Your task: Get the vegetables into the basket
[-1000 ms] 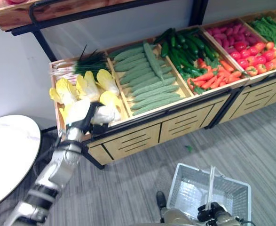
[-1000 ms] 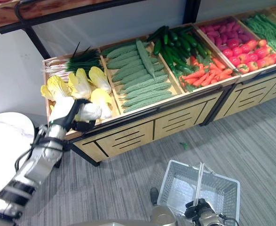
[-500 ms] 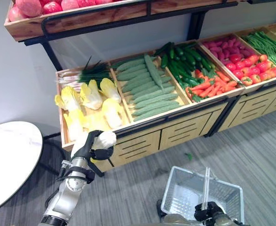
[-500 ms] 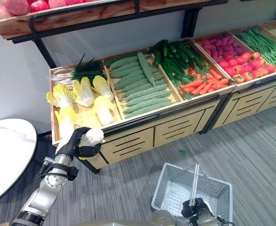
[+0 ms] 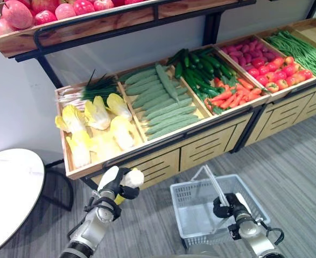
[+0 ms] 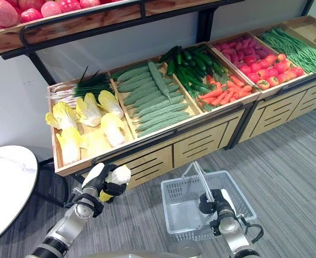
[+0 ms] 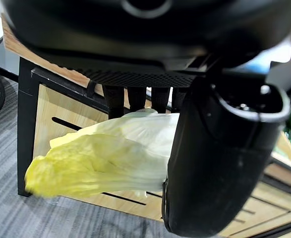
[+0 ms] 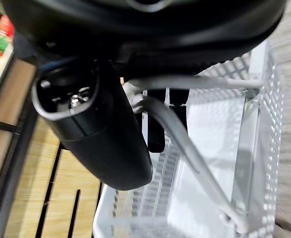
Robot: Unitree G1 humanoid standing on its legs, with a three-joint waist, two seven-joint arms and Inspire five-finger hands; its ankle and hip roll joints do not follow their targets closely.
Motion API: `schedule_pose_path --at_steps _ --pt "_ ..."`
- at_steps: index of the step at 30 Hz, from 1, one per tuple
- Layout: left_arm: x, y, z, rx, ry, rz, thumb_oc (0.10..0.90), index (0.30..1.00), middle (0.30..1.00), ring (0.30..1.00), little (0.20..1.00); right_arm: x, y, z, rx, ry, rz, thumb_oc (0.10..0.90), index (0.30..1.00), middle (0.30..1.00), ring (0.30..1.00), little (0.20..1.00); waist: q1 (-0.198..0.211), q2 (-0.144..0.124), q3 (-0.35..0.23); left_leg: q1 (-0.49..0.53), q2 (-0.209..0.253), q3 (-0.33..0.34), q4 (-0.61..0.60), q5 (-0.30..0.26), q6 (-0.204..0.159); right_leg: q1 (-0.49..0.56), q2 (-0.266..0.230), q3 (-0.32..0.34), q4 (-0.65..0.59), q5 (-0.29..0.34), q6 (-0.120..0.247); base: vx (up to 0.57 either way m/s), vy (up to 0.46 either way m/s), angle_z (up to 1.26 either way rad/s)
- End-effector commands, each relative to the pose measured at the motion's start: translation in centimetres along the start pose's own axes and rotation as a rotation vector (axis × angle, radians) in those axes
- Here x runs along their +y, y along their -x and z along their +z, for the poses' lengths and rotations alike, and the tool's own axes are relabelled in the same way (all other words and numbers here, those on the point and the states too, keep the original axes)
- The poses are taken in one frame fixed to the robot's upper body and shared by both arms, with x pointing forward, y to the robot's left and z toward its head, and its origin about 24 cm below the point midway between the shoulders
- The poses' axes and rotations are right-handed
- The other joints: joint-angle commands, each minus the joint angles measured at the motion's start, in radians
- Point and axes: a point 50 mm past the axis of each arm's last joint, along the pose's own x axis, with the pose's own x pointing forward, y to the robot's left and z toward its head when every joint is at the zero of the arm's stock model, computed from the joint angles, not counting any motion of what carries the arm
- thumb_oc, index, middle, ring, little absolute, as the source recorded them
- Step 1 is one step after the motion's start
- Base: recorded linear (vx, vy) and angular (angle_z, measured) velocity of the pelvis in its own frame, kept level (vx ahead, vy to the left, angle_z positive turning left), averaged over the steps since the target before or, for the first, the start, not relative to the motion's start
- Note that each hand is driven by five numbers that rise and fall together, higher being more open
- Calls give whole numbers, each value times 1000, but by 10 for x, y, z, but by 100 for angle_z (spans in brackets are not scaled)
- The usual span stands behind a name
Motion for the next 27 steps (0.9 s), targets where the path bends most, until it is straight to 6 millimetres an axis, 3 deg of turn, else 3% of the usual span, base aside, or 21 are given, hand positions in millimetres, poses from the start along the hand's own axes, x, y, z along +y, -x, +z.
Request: schedule_pose_path --at_steps 1,10,17,25,27 --pt "52 -17 39 -182 -63 219 400 300 300 300 300 -22 -5 53 -253 2 -109 400 300 300 300 300 -16 -36 -13 -49 18 -37 2 18 -11 103 -32 24 19 -159 77 -15 9 -7" --pt "54 -8 32 -169 -2 242 400 300 300 300 300 -20 -3 37 -191 12 -102 400 300 300 300 300 -8 -44 5 -54 -2 -41 4 13 3 93 -54 28 28 -150 91 -13 41 -4" --pt "63 -3 27 -160 25 271 400 300 300 300 300 -19 -3 33 -171 25 -97 400 300 300 300 300 -13 -75 44 -97 -55 3 29 -8 37 13 -89 88 42 -91 148 -78 143 -25" --pt "70 -2 23 -150 33 304 400 300 300 300 300 -11 -3 38 -186 20 -78 400 300 300 300 300 -24 -116 80 -121 -70 65 71 -39 58 -57 -93 138 61 -38 191 -53 62 -22" --pt "78 -2 22 -151 26 340 400 300 300 300 300 -4 -4 45 -205 15 -58 400 300 300 300 300 -1 -119 104 -131 -28 129 79 -34 50 -79 -131 22 100 -47 192 -138 -104 -76"
